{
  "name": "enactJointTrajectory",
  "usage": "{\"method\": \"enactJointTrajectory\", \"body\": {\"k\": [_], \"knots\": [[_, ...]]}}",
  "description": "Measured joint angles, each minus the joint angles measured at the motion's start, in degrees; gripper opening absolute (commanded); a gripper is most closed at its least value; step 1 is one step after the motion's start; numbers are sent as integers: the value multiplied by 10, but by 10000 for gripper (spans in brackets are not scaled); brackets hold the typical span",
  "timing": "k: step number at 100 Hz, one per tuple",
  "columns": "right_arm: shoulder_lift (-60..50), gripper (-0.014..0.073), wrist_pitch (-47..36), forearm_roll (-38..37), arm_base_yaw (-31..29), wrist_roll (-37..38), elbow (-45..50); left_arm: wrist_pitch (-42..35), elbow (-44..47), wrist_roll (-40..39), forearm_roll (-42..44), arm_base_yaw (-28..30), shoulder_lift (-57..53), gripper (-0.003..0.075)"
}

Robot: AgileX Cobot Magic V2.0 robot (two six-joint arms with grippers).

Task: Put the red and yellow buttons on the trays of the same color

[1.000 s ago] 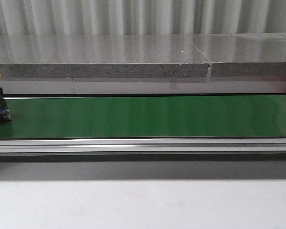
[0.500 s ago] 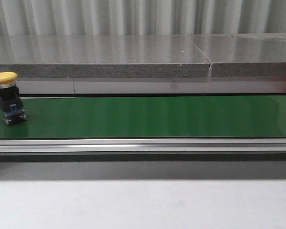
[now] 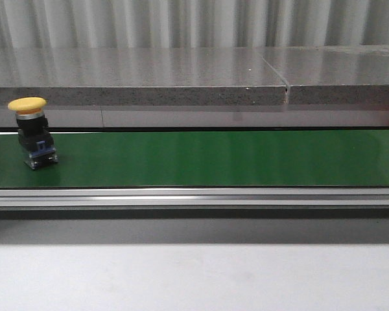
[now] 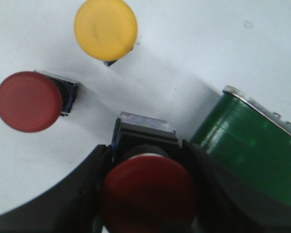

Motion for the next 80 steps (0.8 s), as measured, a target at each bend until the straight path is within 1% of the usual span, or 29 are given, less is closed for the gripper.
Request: {"method": "enactJointTrajectory", "body": {"k": [20,40,60,80], "knots": [[0,-122,0,0,0,0,0,1,44,23,6,-22,-80,229],[0,-122,0,0,0,0,0,-7,116,43,6,-26,-146,229],[0,-122,0,0,0,0,0,-7,136,83,-17,-26,-145,229],[0,-122,0,0,0,0,0,-10,136,93,-27,-26,-128,229]]}}
